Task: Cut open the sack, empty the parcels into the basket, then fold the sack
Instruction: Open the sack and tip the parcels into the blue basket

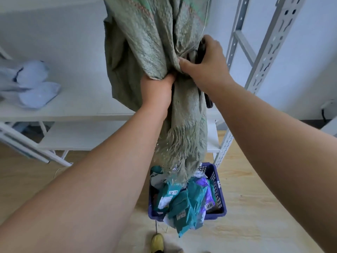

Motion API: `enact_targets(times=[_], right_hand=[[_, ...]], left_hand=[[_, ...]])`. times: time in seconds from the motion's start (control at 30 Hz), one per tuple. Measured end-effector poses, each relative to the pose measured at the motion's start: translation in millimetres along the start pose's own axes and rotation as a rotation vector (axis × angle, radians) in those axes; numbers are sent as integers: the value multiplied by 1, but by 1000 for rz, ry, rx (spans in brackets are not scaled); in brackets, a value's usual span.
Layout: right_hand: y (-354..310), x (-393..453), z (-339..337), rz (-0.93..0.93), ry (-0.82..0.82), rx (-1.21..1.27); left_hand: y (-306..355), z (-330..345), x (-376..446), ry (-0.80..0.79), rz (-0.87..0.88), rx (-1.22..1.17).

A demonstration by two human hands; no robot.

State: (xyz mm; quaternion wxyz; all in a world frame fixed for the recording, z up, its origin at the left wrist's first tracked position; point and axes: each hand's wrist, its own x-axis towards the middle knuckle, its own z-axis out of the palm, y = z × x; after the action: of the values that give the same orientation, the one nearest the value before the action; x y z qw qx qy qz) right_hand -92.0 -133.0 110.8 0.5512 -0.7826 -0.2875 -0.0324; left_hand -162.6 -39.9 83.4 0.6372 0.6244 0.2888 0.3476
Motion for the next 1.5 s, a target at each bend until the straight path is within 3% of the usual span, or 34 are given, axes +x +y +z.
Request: enact_targets(times=[0.23, 0.47, 0.6, 0.77, 0.93, 1.27, 1.5], right_hand=[[7, -42, -4, 98, -17, 57], [22, -89, -1, 236, -55, 177], [18, -111, 11, 293, -95, 248], [-4, -113, 9, 364, 89, 356], [-29, -112, -8, 322, 69, 407], [-98, -98, -19, 50, 120, 457], [-91, -102, 6, 133, 45, 383]], left_hand=[[-4, -14, -23, 82, -84, -45], [12, -13, -35, 29, -65, -92], [17, -26, -47, -73, -139, -195], [20, -55, -60, -311, -20, -70], [-2, -83, -88, -377, 55, 455], [65, -67, -87, -199, 278, 256], [44, -89, -91, -253, 104, 231]])
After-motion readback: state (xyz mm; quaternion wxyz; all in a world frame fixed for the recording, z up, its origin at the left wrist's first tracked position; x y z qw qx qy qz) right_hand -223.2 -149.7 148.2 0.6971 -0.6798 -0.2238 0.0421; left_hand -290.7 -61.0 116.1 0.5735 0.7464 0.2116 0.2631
